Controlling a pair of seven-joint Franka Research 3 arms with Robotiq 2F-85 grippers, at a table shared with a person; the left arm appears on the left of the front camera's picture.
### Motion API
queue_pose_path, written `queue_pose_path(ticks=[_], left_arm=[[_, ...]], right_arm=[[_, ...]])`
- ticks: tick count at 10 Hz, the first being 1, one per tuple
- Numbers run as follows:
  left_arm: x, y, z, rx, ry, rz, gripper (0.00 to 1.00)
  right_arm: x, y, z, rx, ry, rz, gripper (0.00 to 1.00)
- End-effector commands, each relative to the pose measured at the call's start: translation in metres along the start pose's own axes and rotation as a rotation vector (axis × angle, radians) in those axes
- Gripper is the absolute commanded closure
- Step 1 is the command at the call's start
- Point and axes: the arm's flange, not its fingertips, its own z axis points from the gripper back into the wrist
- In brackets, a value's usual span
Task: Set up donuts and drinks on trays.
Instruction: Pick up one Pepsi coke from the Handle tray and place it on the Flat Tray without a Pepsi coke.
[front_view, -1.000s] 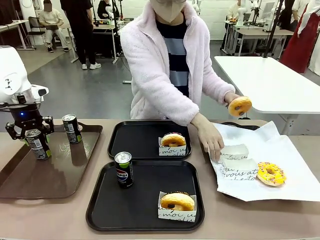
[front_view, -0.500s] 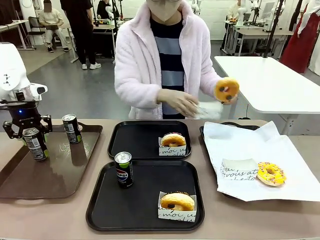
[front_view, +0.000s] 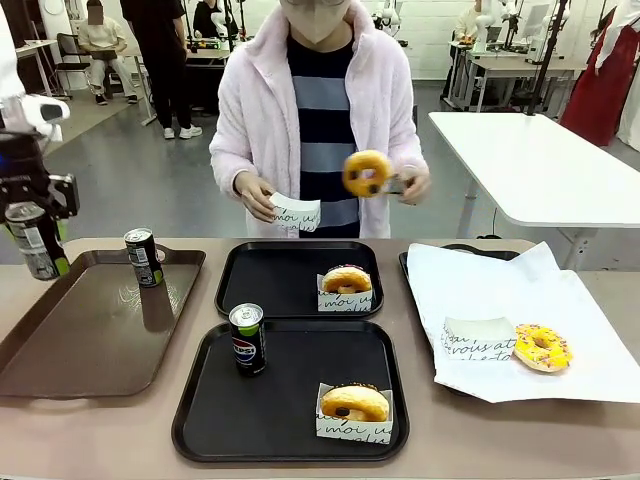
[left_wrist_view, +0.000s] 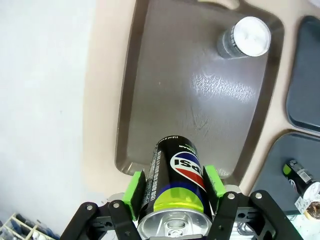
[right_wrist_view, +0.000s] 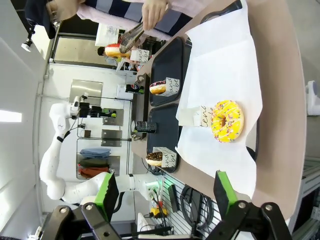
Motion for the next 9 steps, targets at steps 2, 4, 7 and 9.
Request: queue_pose_path(ticks=[2,4,7,9], left_arm=[[0.0,0.0,0.0,0.0,0.0,0.0,1.0],[0.0,0.0,0.0,0.0,0.0,0.0,1.0],[0.004,-0.041,0.006,-0.034,-0.069,-0.046,0.4],[0.009,-0.092,0.01,-0.059,-0.104,-0.109,0.4]], right_arm=[[0.0,0.0,0.001,0.013,-0.004,0.006,0.0],[0.0,0.0,0.001,0.013,-0.004,0.006,0.0],[0.0,0.0,0.001,0.013,-0.004,0.006,0.0],[0.0,0.0,0.001,0.013,-0.004,0.006,0.0]])
